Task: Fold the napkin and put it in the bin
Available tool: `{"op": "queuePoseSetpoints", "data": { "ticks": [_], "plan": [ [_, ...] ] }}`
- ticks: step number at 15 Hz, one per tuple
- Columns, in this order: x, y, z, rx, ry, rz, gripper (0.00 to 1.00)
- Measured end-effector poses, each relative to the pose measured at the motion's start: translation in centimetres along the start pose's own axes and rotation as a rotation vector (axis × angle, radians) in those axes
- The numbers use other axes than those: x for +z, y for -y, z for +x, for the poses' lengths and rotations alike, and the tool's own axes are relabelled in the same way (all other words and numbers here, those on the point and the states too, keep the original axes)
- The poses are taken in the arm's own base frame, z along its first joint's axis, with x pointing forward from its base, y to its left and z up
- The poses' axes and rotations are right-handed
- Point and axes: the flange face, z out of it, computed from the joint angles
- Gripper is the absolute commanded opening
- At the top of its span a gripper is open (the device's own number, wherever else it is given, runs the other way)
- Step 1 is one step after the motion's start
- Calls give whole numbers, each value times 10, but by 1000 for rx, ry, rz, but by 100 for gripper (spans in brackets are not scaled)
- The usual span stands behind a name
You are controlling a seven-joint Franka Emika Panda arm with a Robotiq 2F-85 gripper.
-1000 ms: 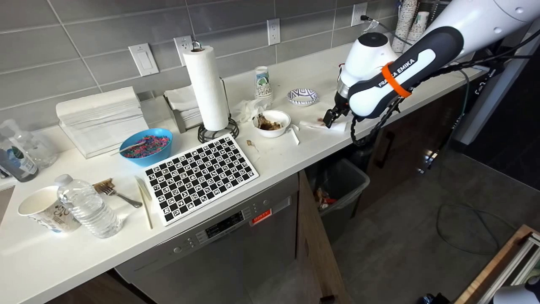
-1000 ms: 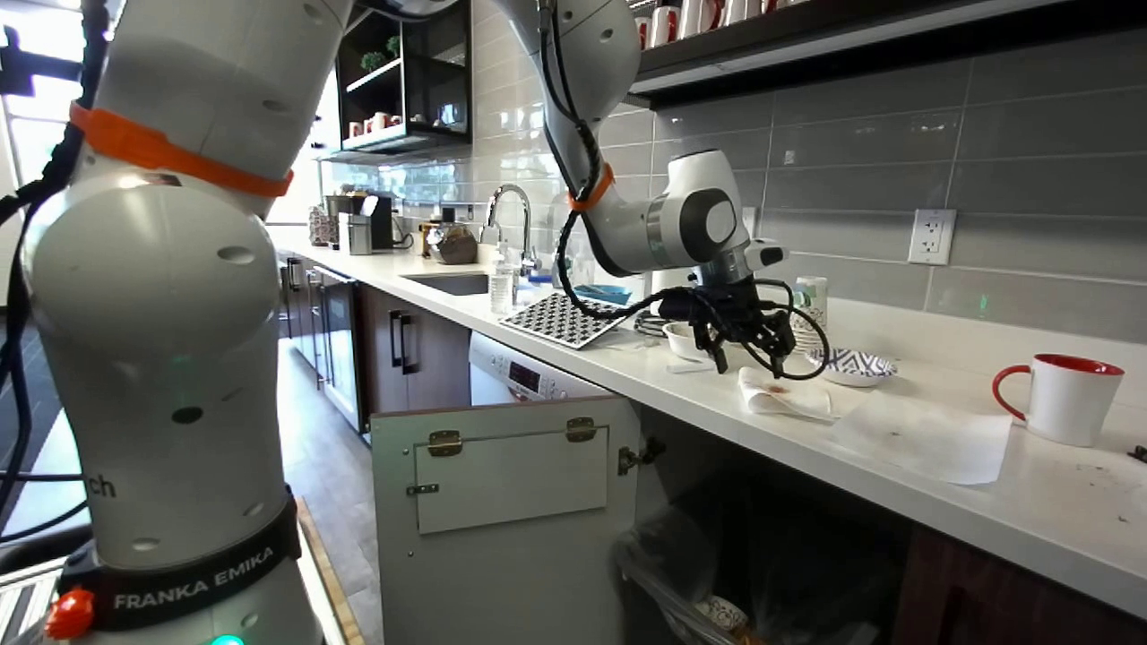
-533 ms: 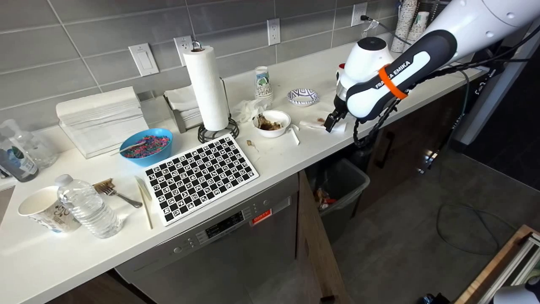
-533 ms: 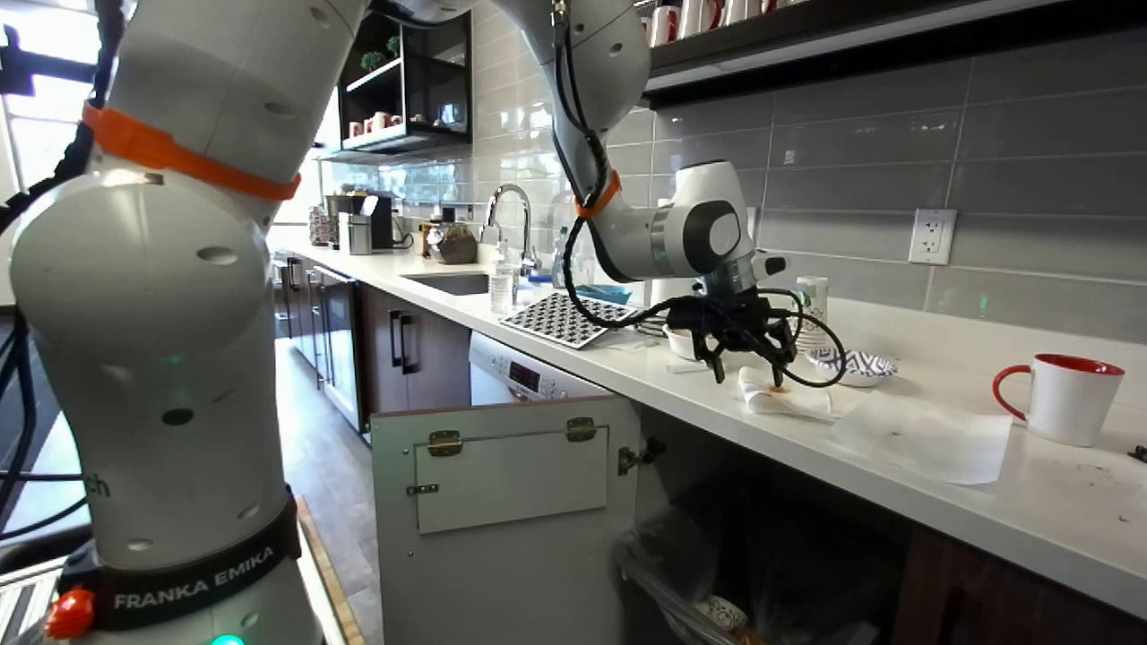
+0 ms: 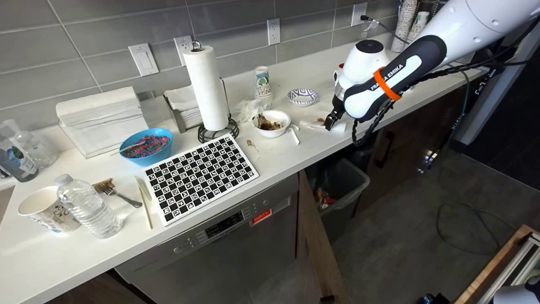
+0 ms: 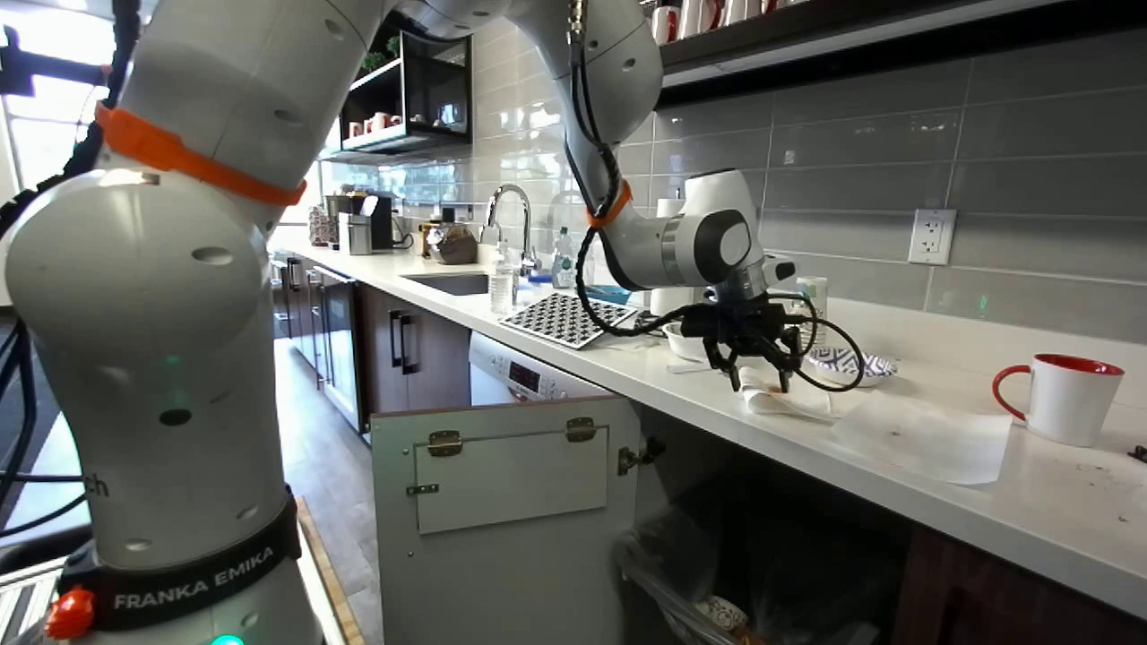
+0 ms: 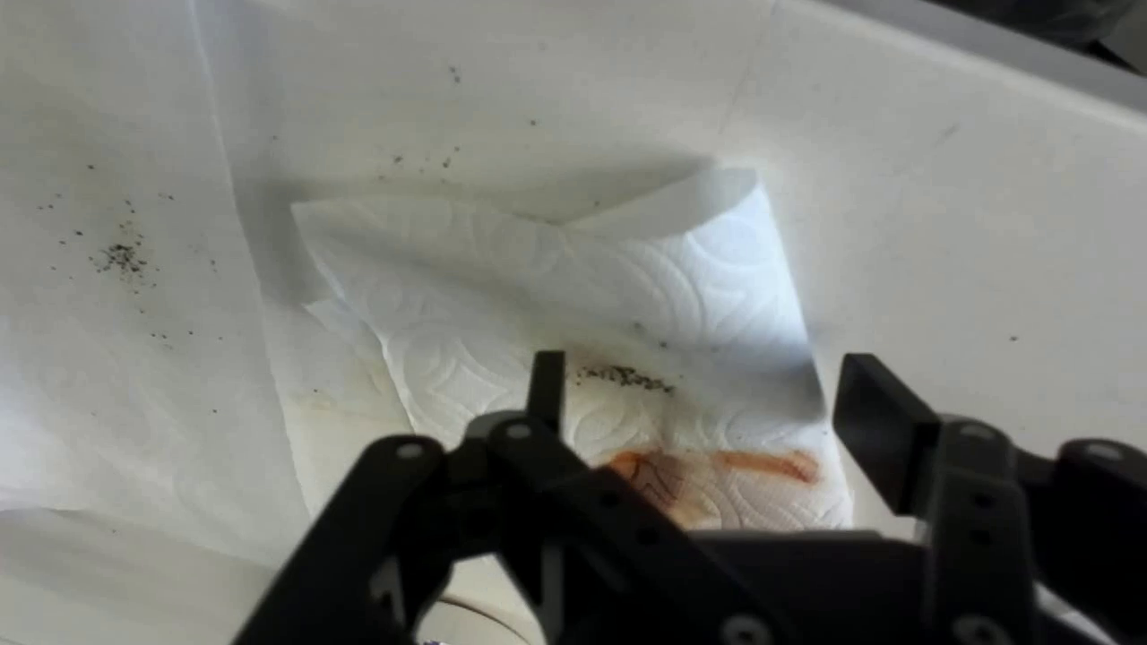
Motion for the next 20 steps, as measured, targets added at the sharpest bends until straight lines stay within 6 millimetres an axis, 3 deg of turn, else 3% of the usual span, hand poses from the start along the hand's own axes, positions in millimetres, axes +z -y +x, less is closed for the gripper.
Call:
{"op": "queuePoseSetpoints", "data": {
  "ticks": [6, 12, 20],
  "plan": [
    [10, -3, 3, -15, 2, -1, 2],
    [7, -4, 7, -16, -30, -8, 0],
    [-27, -5, 17, -18, -118, -29, 0]
  ]
}}
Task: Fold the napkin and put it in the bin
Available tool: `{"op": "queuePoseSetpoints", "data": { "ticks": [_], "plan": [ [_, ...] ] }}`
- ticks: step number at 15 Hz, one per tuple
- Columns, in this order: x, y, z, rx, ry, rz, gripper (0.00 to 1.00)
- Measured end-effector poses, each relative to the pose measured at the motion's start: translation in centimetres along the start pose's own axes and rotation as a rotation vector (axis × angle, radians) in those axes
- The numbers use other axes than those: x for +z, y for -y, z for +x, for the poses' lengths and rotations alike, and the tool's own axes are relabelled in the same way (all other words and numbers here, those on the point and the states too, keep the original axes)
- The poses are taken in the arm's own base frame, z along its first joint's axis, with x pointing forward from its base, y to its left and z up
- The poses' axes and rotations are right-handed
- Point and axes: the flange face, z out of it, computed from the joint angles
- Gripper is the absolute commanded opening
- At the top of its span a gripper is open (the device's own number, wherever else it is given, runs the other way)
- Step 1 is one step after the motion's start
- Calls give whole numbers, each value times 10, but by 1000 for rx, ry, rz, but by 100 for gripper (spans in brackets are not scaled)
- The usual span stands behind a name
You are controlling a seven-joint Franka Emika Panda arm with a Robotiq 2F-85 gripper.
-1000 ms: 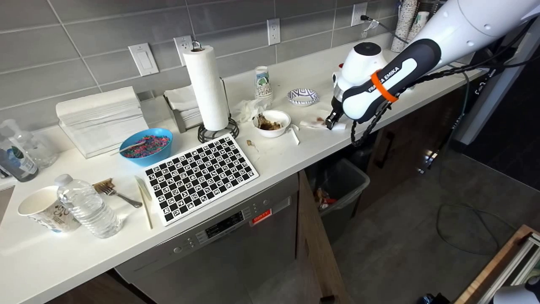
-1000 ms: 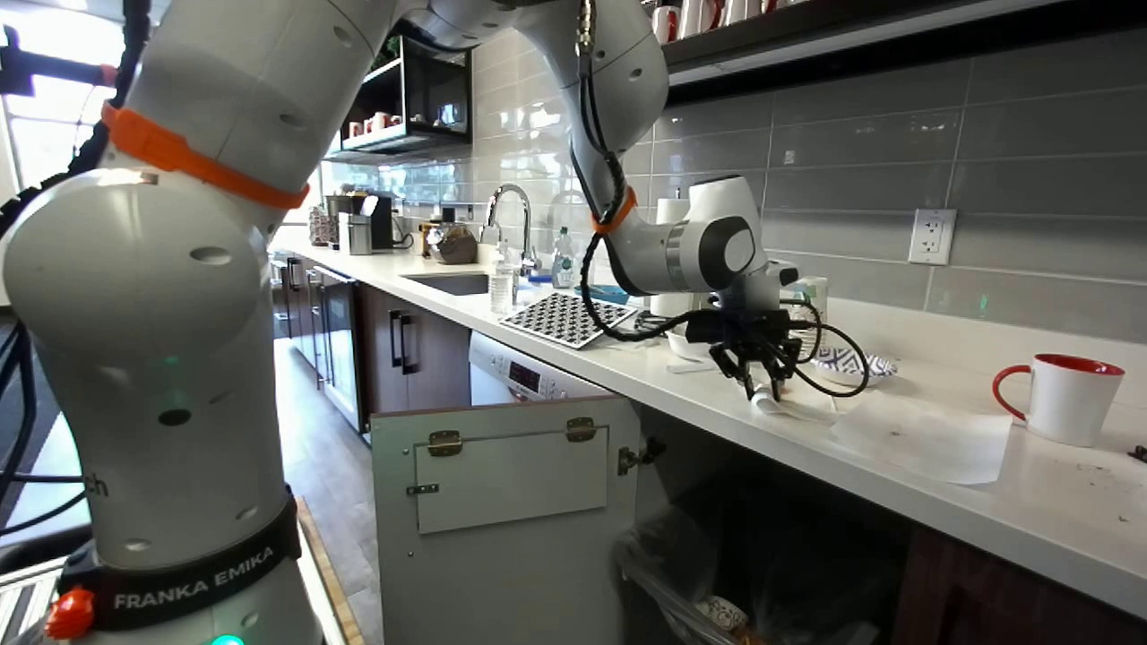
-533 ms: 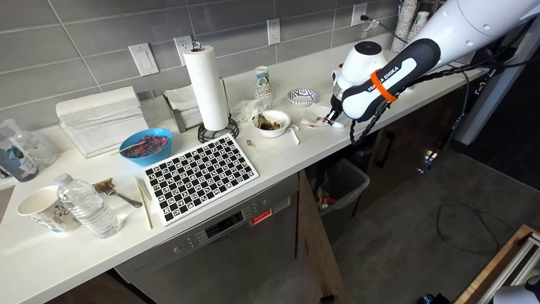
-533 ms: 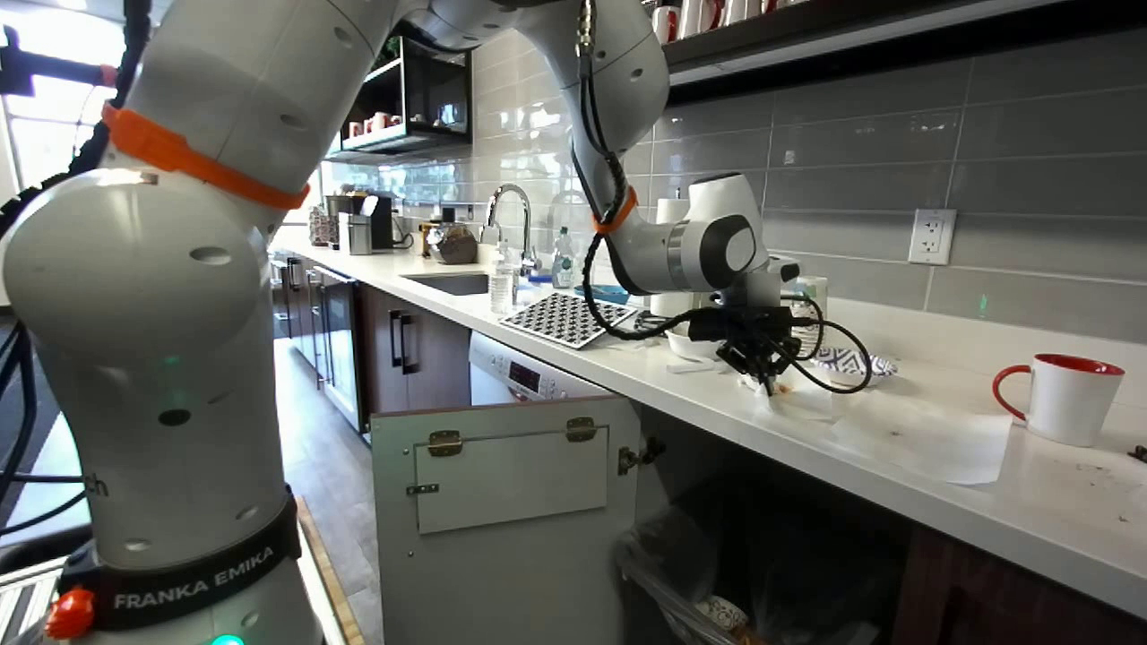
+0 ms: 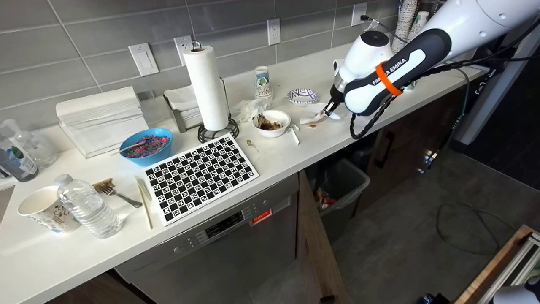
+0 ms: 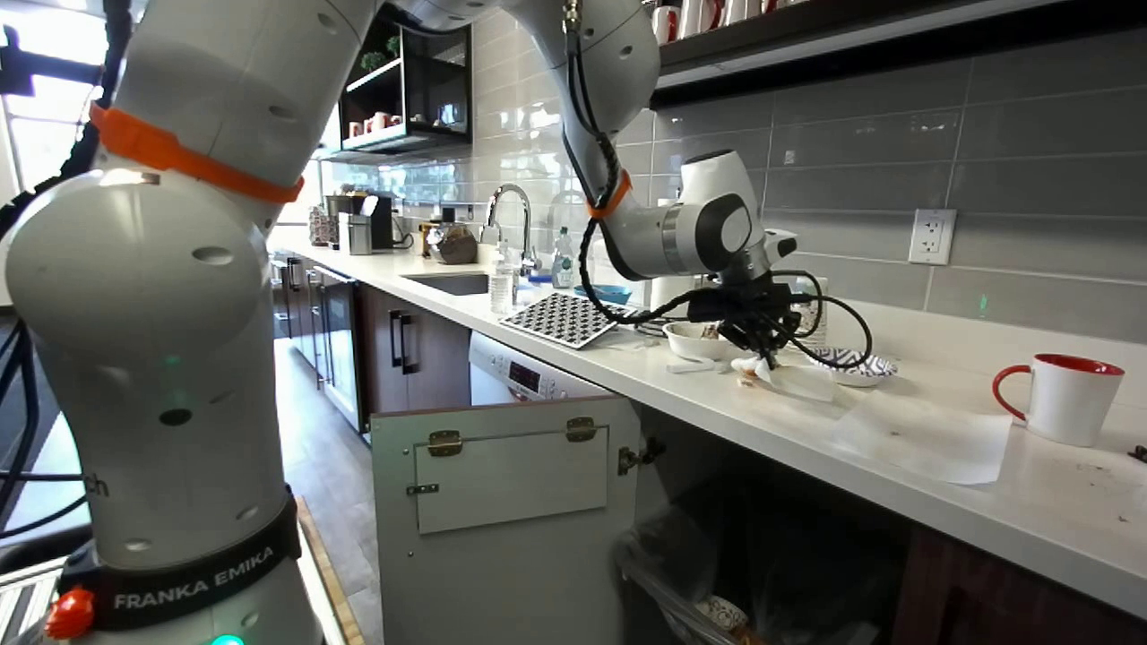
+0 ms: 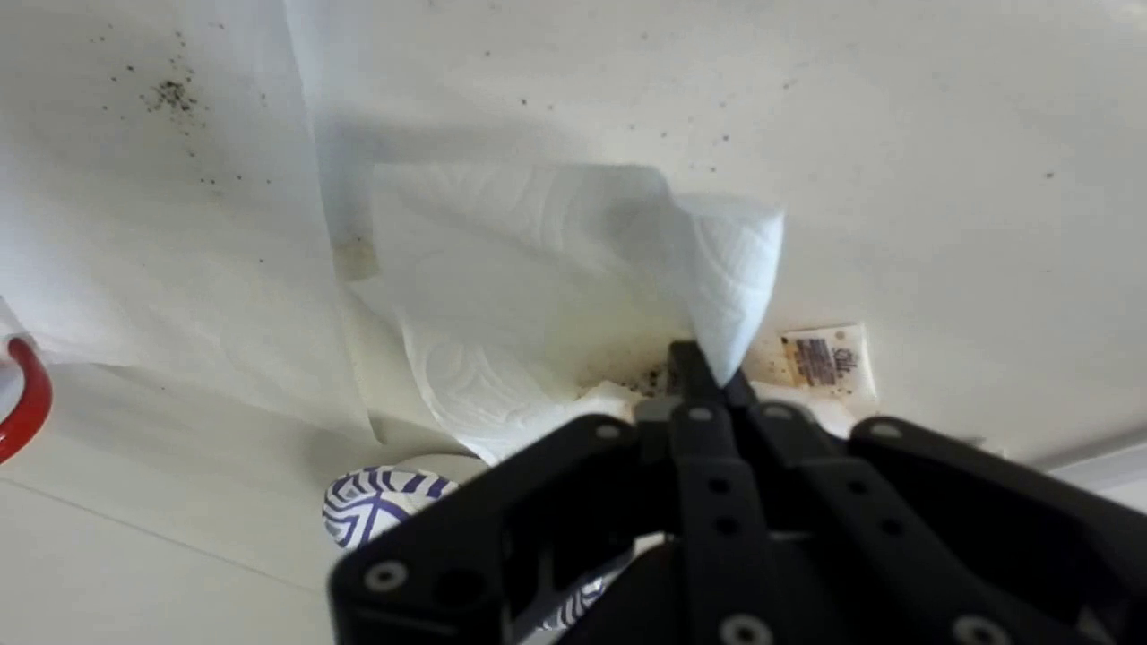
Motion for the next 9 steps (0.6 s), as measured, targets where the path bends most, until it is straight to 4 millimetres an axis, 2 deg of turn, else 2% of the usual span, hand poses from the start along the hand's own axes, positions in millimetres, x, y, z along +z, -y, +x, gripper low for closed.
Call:
{"op": "queuePoseSetpoints", "data": {
  "ticks": [5, 9],
  "plan": [
    [-26, 10, 0, -7, -42, -1, 0],
    [-49, 27, -5, -8, -49, 5, 0]
  ]
}}
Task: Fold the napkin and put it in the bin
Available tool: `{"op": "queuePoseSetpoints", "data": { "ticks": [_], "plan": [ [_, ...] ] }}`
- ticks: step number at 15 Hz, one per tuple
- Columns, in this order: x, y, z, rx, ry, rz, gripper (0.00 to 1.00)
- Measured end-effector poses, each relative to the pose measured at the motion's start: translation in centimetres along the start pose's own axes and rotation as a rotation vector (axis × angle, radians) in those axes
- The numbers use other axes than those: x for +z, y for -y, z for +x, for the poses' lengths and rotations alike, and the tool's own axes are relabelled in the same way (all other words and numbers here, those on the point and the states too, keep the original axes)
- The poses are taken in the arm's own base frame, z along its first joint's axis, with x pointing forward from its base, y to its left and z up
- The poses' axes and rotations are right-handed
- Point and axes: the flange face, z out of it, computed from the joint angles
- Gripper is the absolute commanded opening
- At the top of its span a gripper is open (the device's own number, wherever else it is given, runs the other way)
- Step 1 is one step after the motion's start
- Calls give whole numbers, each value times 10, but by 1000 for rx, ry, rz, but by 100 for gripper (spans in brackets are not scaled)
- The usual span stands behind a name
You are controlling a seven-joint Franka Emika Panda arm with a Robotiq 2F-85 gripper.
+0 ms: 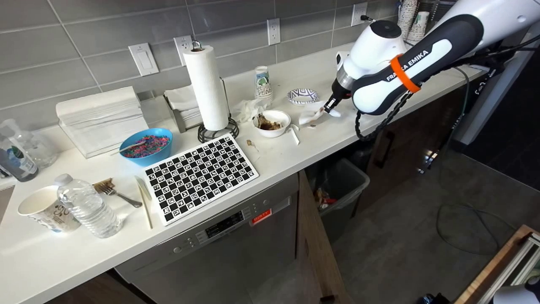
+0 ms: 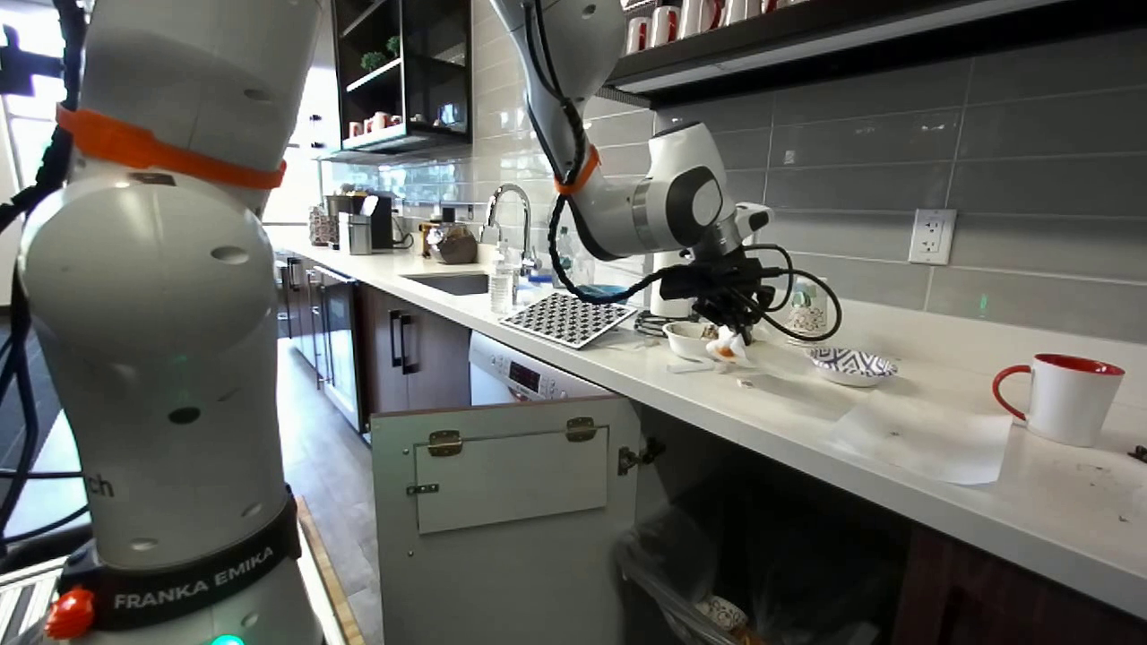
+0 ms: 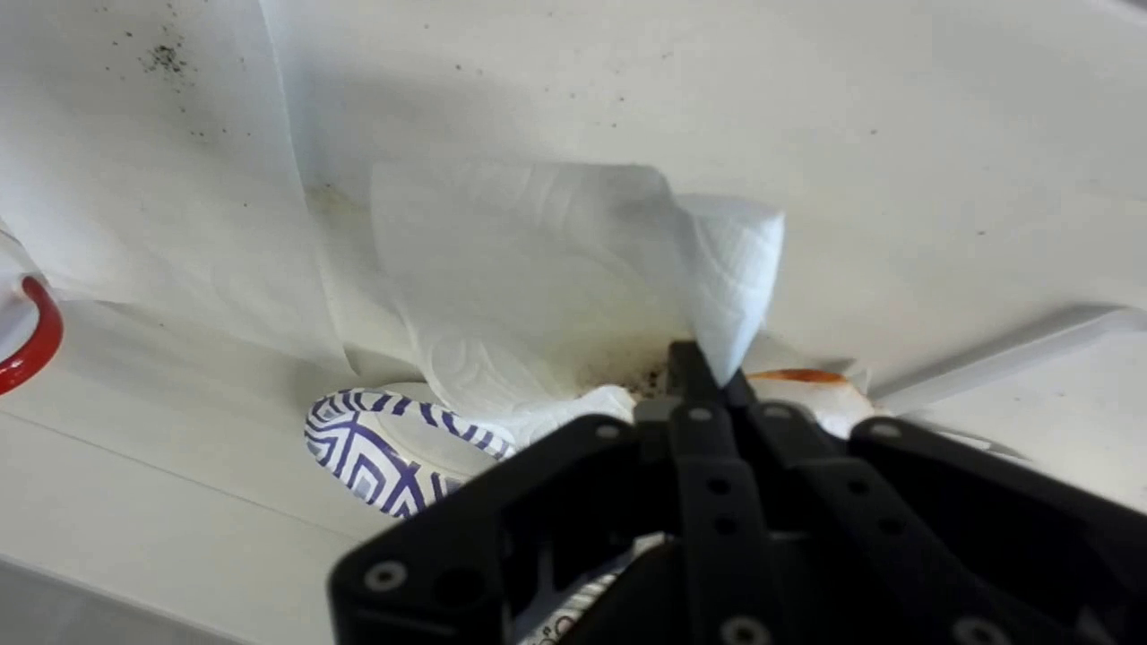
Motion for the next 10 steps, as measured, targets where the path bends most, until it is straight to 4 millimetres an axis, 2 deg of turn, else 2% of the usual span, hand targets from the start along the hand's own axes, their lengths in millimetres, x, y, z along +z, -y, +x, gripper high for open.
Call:
{"op": "queuePoseSetpoints", "data": {
  "ticks": [6, 10],
  "plan": [
    [-45, 25, -21, 9, 30, -14, 0],
    [-74, 37, -51, 36, 104, -2, 0]
  ]
}}
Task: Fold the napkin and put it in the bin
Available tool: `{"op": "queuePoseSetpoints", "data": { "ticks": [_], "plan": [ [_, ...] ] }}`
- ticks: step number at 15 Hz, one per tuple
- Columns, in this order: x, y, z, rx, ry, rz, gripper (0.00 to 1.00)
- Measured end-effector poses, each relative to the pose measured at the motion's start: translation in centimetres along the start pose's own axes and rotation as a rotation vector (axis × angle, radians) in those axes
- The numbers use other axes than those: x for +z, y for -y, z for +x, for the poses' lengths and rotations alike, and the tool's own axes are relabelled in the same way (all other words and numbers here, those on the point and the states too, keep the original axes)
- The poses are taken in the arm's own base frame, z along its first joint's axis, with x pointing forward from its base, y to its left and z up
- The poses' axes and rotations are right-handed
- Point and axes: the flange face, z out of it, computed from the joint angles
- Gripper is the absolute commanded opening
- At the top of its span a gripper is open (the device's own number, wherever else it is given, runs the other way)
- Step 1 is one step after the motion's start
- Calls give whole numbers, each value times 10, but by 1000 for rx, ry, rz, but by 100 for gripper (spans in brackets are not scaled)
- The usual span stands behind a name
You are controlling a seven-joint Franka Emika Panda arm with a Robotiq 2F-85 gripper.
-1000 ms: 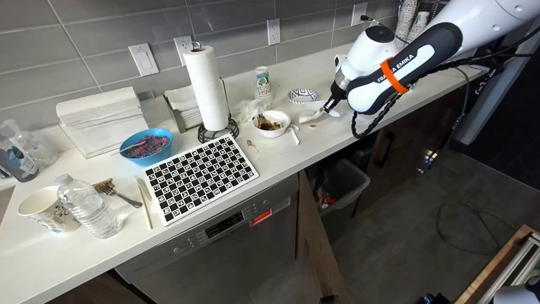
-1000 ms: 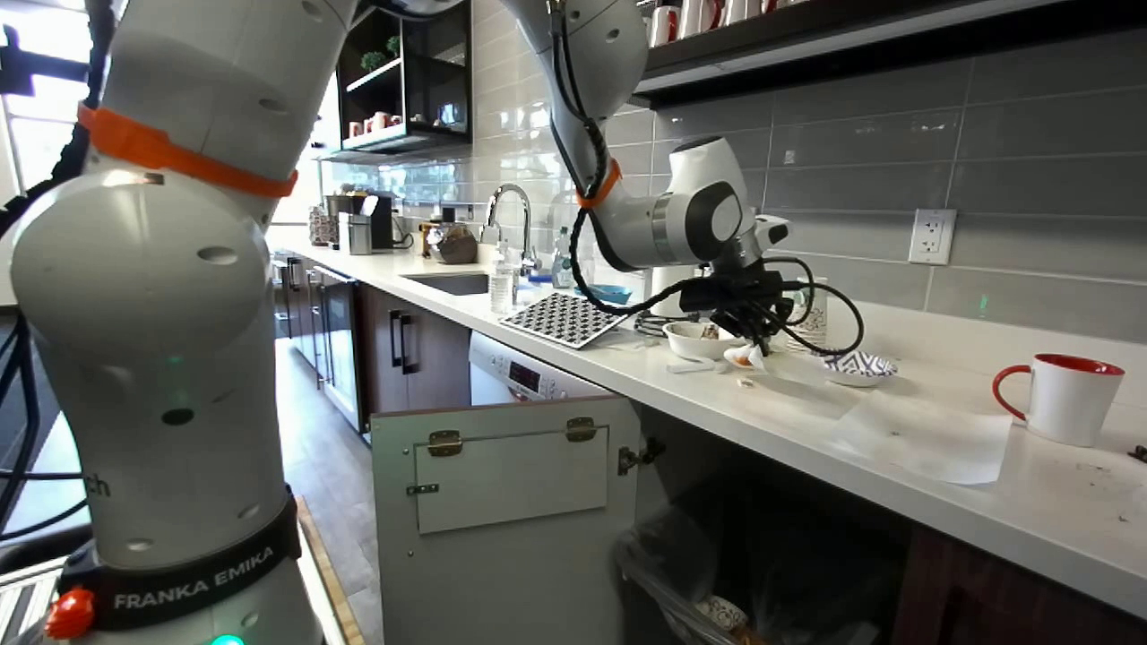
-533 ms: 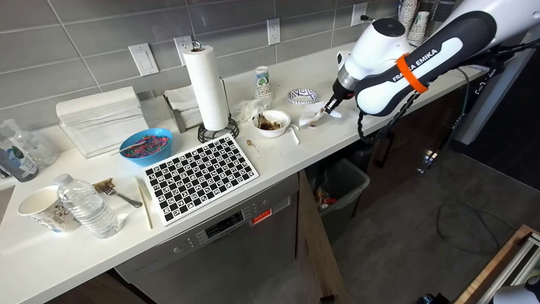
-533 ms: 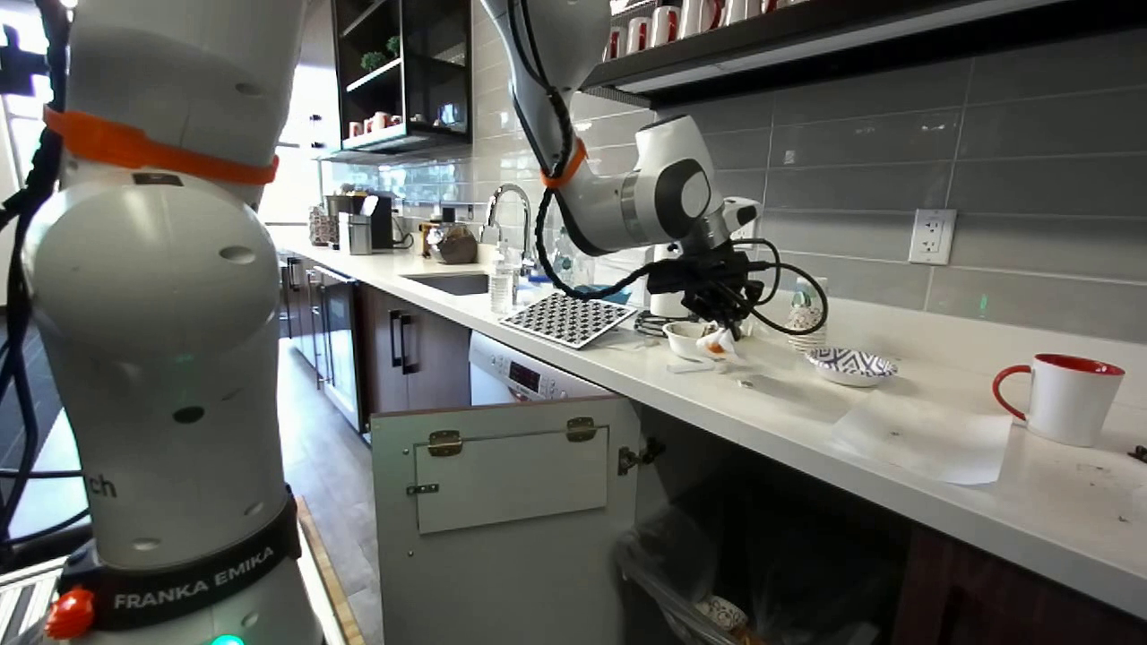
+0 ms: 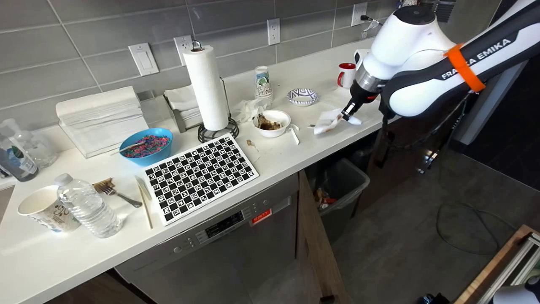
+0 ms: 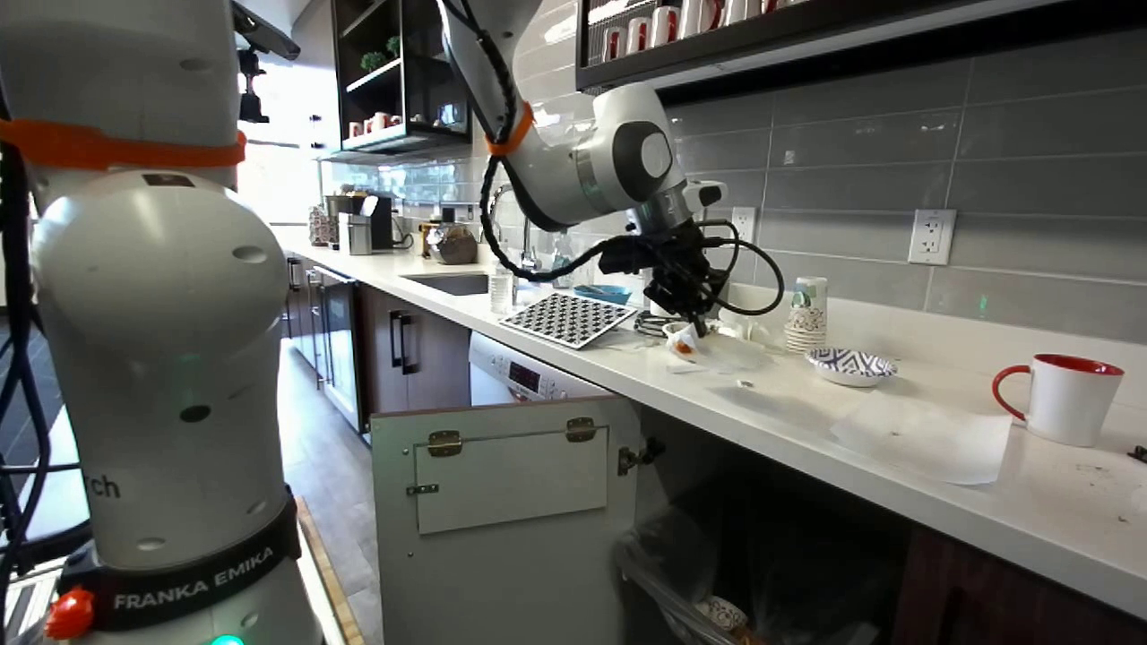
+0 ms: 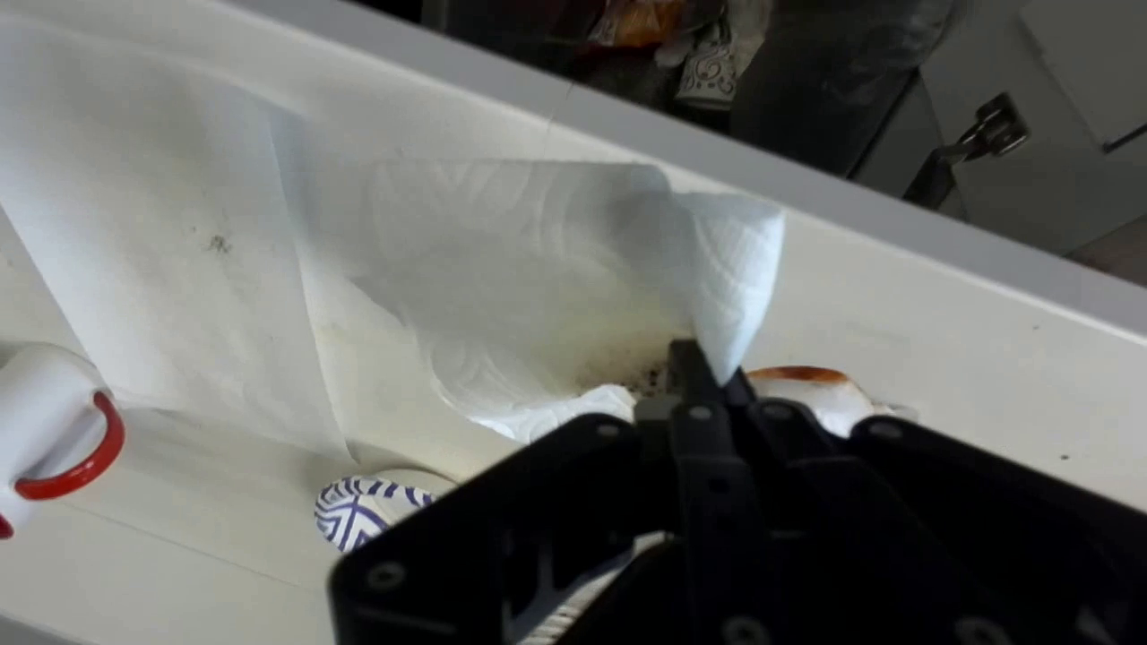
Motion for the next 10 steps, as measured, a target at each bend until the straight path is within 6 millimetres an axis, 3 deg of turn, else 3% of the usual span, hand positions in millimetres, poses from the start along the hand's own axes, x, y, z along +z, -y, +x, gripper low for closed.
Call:
{"op": "queuePoseSetpoints", "data": {
  "ticks": [5, 10],
  "plan": [
    [-16, 20, -48, 69, 135, 87, 0],
    [-7, 28, -89, 125, 285, 190, 0]
  ]
}}
